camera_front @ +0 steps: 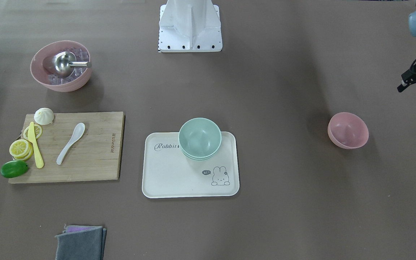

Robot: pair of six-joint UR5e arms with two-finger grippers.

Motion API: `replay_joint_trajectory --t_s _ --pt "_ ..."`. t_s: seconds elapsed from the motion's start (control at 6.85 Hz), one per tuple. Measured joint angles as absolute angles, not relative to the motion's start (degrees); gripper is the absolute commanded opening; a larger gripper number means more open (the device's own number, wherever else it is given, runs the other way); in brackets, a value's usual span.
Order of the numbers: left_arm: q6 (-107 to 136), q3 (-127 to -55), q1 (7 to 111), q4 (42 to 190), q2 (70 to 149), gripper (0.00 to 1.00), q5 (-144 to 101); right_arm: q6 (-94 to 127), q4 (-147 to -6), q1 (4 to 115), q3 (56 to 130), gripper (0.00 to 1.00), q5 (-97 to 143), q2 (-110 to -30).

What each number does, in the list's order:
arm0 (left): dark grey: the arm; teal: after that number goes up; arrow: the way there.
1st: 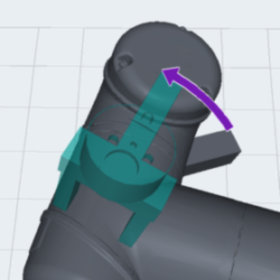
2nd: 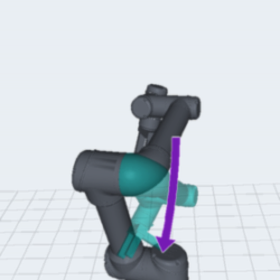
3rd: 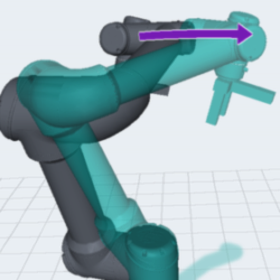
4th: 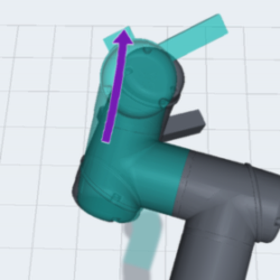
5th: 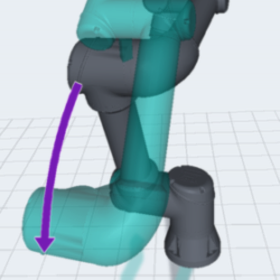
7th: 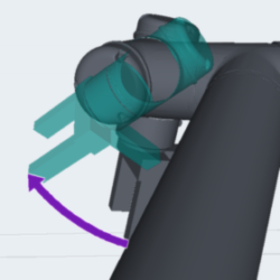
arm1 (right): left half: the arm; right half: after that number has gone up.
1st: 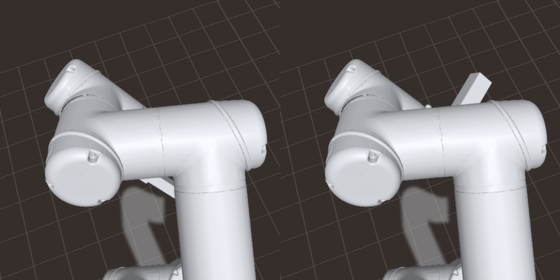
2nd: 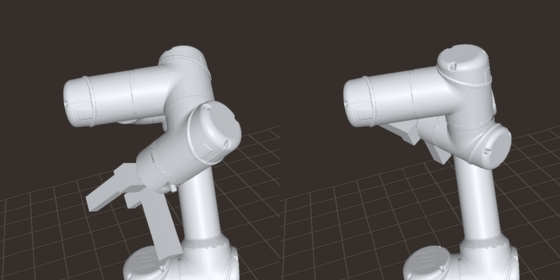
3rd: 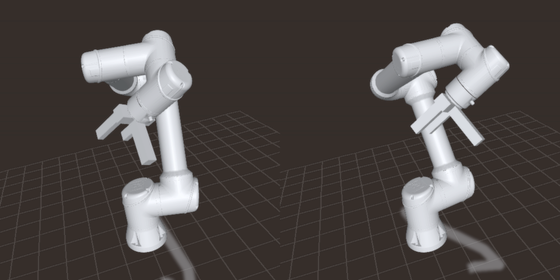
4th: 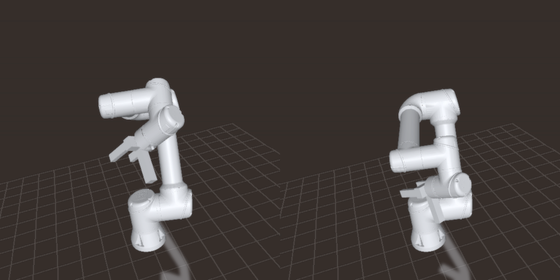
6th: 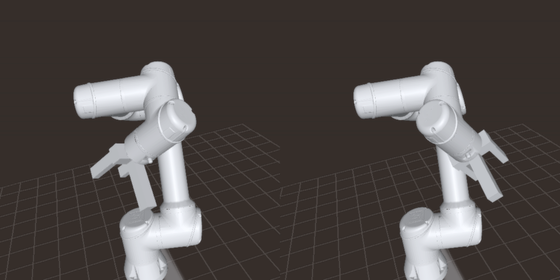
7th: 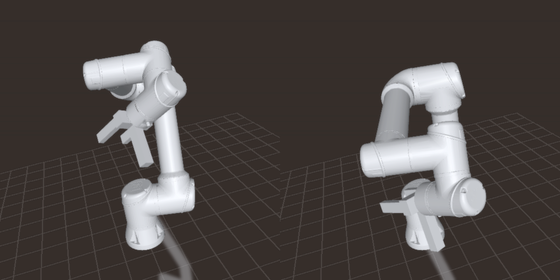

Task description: Stack pink bowl on green and place spoon

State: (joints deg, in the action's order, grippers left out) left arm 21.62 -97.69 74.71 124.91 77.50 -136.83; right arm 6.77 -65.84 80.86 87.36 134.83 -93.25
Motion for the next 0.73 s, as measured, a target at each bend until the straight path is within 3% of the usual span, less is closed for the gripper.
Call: replay_joint_trajectory --t_s 0.73 --pt "21.63 -96.92 74.54 124.91 78.2 0.98 -139.73 6.85 -66.08 80.17 87.35 1.0 134.86 -93.25"
